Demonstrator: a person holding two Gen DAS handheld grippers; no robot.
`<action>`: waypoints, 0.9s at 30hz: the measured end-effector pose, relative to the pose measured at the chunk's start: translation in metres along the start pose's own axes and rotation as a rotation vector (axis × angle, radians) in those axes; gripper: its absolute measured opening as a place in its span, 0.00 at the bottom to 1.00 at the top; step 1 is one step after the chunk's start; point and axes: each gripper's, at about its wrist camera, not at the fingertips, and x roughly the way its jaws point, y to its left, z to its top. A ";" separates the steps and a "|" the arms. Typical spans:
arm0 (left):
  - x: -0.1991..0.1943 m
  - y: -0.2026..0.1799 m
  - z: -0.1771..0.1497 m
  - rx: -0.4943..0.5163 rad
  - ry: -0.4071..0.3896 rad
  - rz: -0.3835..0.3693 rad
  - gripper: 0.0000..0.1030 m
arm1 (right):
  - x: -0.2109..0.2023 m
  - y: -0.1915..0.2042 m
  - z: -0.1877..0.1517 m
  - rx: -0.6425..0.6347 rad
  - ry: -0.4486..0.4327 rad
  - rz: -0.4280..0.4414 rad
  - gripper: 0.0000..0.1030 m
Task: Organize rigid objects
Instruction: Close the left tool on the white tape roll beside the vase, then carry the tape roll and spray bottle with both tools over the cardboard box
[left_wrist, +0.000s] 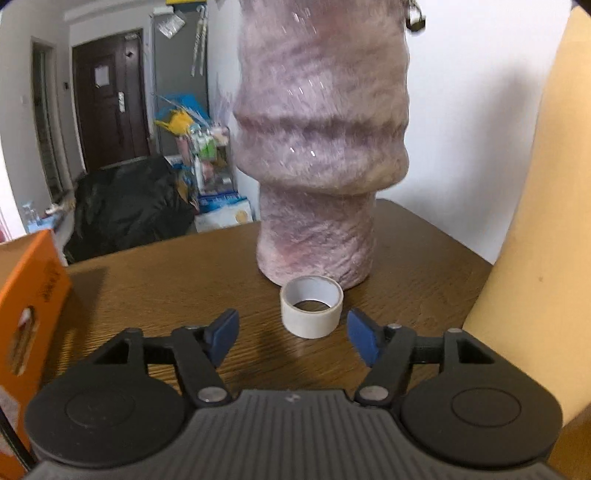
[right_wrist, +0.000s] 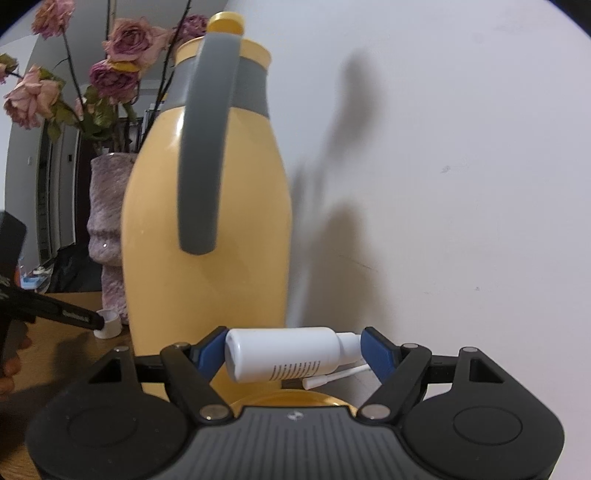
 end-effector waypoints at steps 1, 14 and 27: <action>0.004 -0.001 0.001 0.004 0.006 -0.002 0.70 | 0.000 -0.001 0.000 0.007 0.000 -0.002 0.75; 0.013 -0.014 0.001 0.074 -0.001 -0.033 0.40 | 0.012 -0.003 0.002 0.040 0.026 -0.012 0.75; -0.054 -0.014 -0.023 0.071 -0.108 -0.007 0.40 | -0.005 -0.003 0.004 0.038 0.000 0.036 0.75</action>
